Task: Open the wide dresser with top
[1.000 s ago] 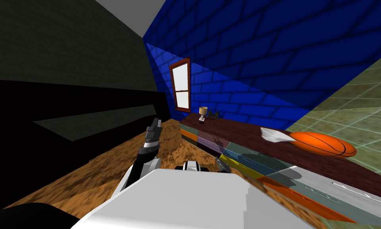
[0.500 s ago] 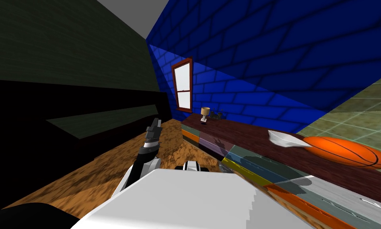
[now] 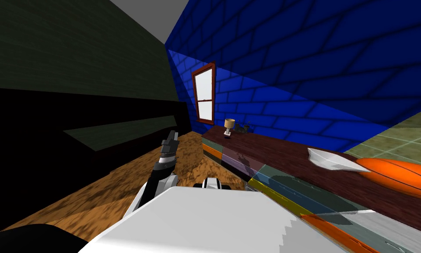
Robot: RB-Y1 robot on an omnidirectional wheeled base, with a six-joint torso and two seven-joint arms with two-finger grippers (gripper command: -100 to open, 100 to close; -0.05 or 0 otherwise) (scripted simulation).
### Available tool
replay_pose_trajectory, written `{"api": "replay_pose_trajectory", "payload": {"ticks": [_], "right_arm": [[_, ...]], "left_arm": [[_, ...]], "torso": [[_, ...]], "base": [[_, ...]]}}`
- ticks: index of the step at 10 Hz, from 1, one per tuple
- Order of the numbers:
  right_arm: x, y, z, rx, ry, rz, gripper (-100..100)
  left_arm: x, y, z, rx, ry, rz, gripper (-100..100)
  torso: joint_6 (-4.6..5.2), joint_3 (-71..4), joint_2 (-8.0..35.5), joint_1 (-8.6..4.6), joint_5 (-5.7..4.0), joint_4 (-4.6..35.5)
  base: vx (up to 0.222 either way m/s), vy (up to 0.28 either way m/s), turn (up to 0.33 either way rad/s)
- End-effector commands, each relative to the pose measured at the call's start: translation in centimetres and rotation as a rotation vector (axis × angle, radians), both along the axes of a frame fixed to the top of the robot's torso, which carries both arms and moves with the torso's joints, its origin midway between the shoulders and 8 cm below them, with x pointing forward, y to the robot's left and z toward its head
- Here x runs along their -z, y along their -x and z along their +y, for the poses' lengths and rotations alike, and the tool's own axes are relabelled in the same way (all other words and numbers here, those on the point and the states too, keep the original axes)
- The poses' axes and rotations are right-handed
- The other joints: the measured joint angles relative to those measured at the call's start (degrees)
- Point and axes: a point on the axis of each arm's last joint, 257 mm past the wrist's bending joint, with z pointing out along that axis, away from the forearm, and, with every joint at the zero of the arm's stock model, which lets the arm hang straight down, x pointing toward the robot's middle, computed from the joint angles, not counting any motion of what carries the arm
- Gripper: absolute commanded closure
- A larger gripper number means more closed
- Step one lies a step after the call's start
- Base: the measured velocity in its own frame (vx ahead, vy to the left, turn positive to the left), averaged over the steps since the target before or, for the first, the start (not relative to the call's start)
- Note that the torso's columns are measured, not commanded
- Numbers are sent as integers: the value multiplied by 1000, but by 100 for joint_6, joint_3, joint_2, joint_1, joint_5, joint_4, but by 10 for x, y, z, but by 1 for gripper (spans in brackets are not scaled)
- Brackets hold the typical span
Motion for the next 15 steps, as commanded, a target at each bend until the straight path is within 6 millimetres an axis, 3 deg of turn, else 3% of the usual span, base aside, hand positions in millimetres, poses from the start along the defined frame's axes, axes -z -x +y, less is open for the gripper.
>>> {"api": "replay_pose_trajectory", "payload": {"ticks": [1,6,15], "right_arm": [[-2,11,-12,-26,112,53,-100],[-11,29,-33,-97,347,150,-100],[-48,37,-53,-261,756,246,-100]], "left_arm": [[0,0,0,0,0,0,0],[0,0,0,0,0,0,0],[0,0,0,0,0,0,0]], "torso": [[-2,-5,-11,1,0,-2],[0,3,5,-1,-1,1],[-1,0,-1,-4,-1,0]], "base": [[74,18,61],[68,10,89],[93,-2,104]]}}
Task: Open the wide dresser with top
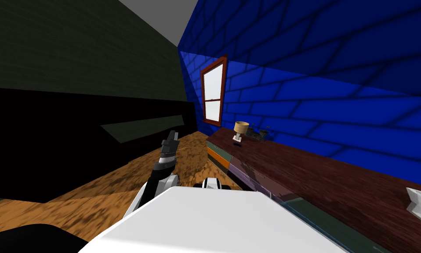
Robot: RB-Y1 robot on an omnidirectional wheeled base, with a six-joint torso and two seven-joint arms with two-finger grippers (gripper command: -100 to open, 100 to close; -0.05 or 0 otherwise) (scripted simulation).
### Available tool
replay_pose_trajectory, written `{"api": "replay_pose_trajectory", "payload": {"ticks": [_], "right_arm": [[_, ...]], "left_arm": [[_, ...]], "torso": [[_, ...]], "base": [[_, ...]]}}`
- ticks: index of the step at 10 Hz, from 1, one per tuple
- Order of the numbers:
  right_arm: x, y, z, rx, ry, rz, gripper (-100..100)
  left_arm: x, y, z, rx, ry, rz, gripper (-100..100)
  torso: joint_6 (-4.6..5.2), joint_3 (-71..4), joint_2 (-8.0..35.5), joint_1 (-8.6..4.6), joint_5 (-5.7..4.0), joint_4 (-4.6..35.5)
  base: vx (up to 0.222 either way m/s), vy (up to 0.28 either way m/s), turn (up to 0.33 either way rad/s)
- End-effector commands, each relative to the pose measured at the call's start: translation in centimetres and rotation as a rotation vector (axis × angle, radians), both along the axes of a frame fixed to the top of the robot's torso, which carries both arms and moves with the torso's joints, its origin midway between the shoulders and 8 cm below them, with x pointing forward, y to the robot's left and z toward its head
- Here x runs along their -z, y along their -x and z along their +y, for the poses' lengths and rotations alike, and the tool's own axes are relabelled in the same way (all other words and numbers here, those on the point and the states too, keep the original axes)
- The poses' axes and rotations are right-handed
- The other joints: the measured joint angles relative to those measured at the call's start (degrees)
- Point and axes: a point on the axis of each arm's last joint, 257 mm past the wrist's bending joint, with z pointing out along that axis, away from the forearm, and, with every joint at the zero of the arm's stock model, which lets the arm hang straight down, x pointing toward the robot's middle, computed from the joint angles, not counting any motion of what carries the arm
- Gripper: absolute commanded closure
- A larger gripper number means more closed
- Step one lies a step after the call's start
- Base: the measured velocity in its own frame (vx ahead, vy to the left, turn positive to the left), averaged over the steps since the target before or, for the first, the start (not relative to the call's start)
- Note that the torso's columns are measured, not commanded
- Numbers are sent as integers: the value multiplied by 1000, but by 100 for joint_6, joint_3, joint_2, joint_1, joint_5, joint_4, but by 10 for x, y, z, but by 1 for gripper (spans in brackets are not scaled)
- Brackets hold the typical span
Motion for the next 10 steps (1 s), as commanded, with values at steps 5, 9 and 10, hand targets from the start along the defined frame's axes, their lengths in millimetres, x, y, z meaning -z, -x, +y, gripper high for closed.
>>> {"api": "replay_pose_trajectory", "payload": {"ticks": [5,9,10], "right_arm": [[-31,-3,-3,-153,284,53,-100],[-30,0,-4,-149,263,49,100],[-30,1,-4,-151,263,49,100]], "left_arm": [[0,0,0,0,0,0,0],[0,0,0,0,0,0,0],[0,0,0,0,0,0,0]], "torso": [[1,5,8,3,1,2],[0,10,16,10,3,4],[2,15,28,39,8,6]], "base": [[104,-39,116],[-3,19,-7],[-108,155,-50]]}}
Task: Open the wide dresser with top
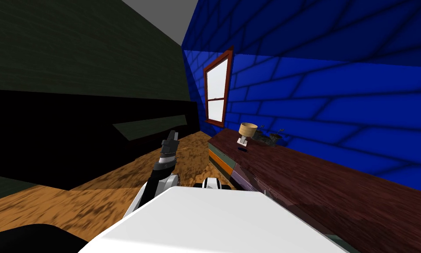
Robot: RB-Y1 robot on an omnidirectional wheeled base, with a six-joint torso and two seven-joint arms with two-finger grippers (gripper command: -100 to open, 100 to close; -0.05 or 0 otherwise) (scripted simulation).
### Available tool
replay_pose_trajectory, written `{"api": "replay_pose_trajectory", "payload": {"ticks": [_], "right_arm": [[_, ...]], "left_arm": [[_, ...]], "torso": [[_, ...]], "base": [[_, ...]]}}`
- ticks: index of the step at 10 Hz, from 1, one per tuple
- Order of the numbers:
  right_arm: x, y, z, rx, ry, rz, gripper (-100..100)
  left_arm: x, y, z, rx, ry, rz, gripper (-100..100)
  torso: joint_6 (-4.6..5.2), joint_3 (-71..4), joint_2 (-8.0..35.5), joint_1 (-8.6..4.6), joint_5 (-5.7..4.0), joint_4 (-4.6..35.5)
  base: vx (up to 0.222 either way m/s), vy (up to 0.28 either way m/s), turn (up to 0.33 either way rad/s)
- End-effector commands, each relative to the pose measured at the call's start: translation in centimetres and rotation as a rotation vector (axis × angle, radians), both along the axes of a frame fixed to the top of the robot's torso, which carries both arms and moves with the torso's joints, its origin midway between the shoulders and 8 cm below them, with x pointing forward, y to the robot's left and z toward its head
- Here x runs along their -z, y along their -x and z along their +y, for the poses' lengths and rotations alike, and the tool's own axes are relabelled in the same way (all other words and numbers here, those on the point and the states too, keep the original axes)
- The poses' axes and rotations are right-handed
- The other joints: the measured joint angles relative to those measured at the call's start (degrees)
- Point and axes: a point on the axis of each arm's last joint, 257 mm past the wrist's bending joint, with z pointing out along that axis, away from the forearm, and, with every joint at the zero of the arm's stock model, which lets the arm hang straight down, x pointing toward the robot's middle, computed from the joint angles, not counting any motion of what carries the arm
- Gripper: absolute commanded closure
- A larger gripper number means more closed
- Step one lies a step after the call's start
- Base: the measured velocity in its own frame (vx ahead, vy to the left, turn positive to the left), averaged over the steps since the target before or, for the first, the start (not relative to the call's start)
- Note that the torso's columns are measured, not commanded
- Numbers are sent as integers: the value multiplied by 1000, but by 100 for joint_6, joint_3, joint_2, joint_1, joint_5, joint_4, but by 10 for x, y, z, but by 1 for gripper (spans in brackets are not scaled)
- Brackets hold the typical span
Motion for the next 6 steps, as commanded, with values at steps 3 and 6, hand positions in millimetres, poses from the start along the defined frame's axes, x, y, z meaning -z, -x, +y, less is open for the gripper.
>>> {"api": "replay_pose_trajectory", "payload": {"ticks": [3,6], "right_arm": [[-2,6,-1,-10,-2,1,100],[-14,-2,-21,-9,26,-9,-100]], "left_arm": [[0,0,0,0,0,0,0],[0,0,0,0,0,0,0]], "torso": [[-2,-12,-22,-32,-8,-5],[-3,-45,-75,-70,-19,-19]], "base": [[-90,123,-25],[93,-40,24]]}}
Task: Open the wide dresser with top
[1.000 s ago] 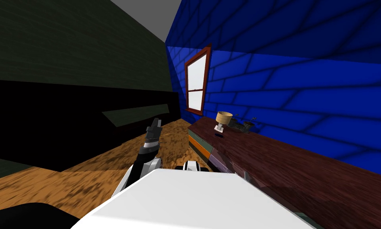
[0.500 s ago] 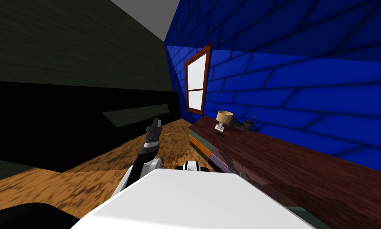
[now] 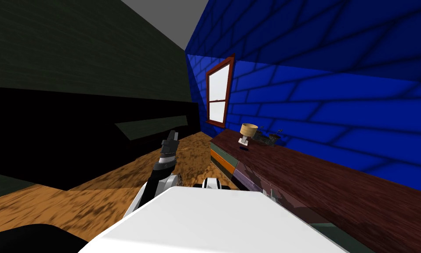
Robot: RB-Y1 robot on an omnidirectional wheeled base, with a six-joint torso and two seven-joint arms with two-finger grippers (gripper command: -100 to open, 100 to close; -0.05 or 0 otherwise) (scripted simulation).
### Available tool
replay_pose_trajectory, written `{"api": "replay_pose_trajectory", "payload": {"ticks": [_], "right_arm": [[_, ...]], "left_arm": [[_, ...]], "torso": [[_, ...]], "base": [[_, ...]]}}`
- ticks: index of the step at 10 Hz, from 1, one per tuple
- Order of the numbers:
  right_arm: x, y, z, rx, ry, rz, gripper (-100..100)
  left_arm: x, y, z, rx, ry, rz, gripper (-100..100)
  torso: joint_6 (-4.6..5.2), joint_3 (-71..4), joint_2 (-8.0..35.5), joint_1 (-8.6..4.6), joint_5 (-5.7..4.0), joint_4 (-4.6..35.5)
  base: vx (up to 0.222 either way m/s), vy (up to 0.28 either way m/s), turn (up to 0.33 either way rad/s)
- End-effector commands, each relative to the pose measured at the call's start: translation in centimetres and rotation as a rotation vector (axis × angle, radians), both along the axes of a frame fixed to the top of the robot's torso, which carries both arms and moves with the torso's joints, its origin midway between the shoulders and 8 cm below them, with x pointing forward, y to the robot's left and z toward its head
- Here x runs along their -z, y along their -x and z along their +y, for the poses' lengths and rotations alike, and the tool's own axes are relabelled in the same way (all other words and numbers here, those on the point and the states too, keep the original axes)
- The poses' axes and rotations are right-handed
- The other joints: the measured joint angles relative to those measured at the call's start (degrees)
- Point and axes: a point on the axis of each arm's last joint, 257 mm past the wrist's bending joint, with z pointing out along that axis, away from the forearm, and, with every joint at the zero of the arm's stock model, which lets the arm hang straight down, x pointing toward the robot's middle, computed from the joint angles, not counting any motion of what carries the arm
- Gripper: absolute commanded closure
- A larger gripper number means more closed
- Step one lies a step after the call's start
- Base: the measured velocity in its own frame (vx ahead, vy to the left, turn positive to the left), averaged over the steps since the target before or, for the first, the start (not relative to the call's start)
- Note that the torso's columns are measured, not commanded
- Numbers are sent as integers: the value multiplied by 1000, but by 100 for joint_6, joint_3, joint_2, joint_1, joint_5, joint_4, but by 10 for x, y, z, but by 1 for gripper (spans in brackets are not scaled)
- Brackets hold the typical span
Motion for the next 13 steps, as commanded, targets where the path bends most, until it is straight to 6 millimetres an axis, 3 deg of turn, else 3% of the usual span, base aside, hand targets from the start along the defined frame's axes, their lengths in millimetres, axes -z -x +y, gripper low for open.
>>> {"api": "replay_pose_trajectory", "payload": {"ticks": [1,3,4,9,10,13], "right_arm": [[-8,-1,-11,0,13,-7,-100],[-6,0,-8,0,10,-6,-100],[-6,0,-8,0,10,-6,100],[-9,8,-9,-14,8,-3,100],[-10,5,-12,-10,13,-5,-100],[-12,0,-17,-3,21,-9,-100]], "left_arm": [[0,0,0,0,0,0,0],[0,0,0,0,0,0,0],[0,0,0,0,0,0,0],[0,0,0,0,1,0,0],[0,0,0,0,0,0,0],[0,0,0,0,0,0,0]], "torso": [[2,18,32,24,7,7],[1,47,76,49,14,21],[1,48,76,48,15,21],[1,29,47,37,12,13],[-1,17,26,4,3,8],[0,16,27,6,2,7]], "base": [[77,-48,4],[25,-15,2],[5,-2,0],[-94,126,-35],[69,-40,38],[120,-140,37]]}}
